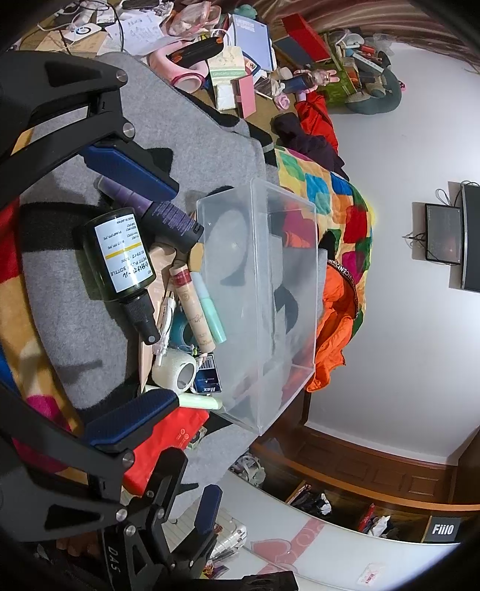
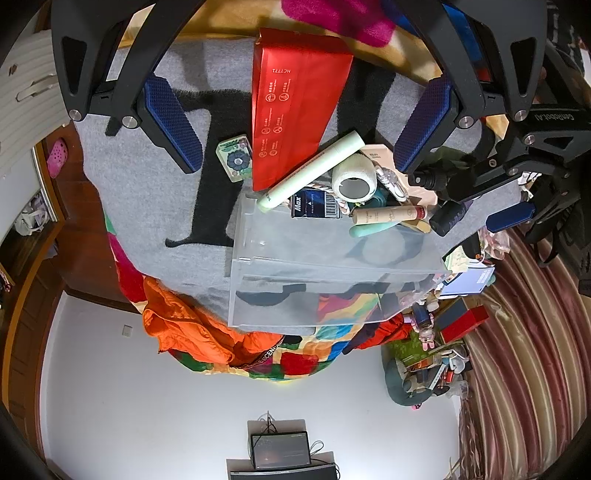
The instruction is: Organize objects
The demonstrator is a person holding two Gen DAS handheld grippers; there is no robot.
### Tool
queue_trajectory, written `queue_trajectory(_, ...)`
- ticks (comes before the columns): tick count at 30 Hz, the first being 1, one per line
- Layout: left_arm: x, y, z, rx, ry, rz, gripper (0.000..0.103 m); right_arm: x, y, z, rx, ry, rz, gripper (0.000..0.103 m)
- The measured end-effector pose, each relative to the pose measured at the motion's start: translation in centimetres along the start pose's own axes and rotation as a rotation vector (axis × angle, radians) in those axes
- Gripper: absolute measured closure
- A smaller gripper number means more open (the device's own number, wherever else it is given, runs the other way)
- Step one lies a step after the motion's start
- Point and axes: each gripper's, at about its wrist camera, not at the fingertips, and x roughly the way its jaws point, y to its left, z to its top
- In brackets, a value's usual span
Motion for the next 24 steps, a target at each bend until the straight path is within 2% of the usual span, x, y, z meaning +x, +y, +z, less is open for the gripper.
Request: queue_trajectory(24, -0.14, 0.22, 0.1, -0.014, 0.005, -0.016, 0.0, -0.05, 0.37, 0.01, -0.005, 0.004, 0.006, 0.0)
